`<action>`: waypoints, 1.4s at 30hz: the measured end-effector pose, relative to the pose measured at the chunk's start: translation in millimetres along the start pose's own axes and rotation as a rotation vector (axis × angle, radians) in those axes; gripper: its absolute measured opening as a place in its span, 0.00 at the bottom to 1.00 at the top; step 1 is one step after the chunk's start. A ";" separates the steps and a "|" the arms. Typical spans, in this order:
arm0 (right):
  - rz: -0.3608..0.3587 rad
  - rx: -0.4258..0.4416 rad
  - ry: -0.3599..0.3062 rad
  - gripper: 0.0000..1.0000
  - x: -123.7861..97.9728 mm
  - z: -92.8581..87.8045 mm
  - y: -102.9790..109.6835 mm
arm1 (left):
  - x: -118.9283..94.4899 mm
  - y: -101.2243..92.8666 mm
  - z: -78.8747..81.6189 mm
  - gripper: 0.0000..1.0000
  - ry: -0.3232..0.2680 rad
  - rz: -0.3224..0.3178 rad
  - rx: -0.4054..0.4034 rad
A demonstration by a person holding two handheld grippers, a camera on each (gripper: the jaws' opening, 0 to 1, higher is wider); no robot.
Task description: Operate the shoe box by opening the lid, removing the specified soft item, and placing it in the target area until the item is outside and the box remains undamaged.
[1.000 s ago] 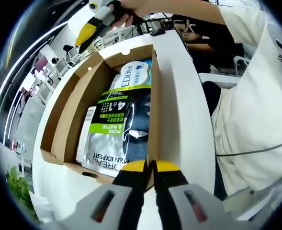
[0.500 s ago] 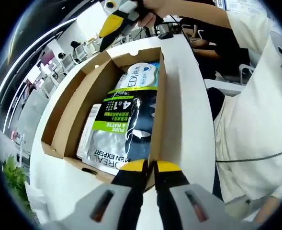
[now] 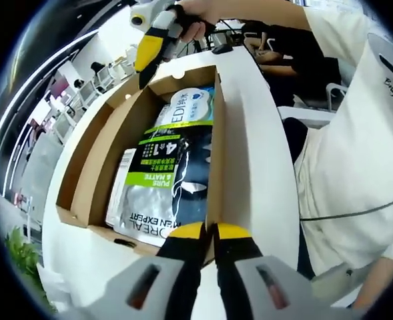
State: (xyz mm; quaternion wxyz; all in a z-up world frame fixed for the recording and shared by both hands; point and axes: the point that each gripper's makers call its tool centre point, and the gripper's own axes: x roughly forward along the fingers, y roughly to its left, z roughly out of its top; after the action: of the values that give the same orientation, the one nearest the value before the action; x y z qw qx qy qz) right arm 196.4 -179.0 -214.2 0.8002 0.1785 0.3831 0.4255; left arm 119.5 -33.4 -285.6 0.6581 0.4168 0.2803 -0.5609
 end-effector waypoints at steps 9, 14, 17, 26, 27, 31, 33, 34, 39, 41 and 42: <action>-0.019 -0.017 0.076 0.35 12.2 -12.3 -4.8 | -0.3 -1.7 0.0 0.05 -0.016 0.013 0.018; -0.042 -0.085 0.096 0.35 13.5 -15.4 -5.1 | 0.3 0.1 0.5 0.05 -0.008 0.013 0.011; -0.057 -0.061 0.109 0.41 20.4 -15.4 -13.7 | 0.5 0.3 0.4 0.05 -0.001 0.008 -0.009; -0.081 -0.120 0.158 0.48 28.9 -25.5 -13.0 | 1.0 0.3 0.0 0.05 0.007 0.012 -0.028; -0.078 -0.129 0.162 0.48 30.8 -25.9 -12.9 | 1.0 0.3 0.0 0.05 0.006 0.018 -0.030; -0.067 -0.155 0.212 0.47 37.9 -36.9 -8.1 | 1.0 0.2 0.1 0.05 0.004 0.017 -0.013; -0.067 -0.148 0.222 0.42 39.6 -40.3 -7.0 | 0.9 0.1 -0.1 0.05 0.011 0.016 -0.014; -0.067 -0.133 0.231 0.40 39.6 -42.5 -6.7 | 1.0 0.3 -0.2 0.05 0.013 0.015 -0.013; -0.033 -0.204 0.268 0.42 40.5 -51.4 -1.2 | 0.8 0.6 -0.2 0.05 0.011 0.019 -0.021; -0.045 -0.170 0.268 0.40 40.8 -52.8 -2.5 | 0.9 0.5 -0.4 0.05 0.016 0.019 -0.006; -0.036 -0.166 0.264 0.40 42.0 -52.5 -1.7 | 0.9 0.3 -0.4 0.05 0.018 0.019 -0.004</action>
State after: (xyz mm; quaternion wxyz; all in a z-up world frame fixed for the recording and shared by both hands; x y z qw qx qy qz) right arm 171.7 -147.7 -268.4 0.7623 0.0475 0.4517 0.4611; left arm 120.1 -33.6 -286.5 0.6616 0.4230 0.2834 -0.5505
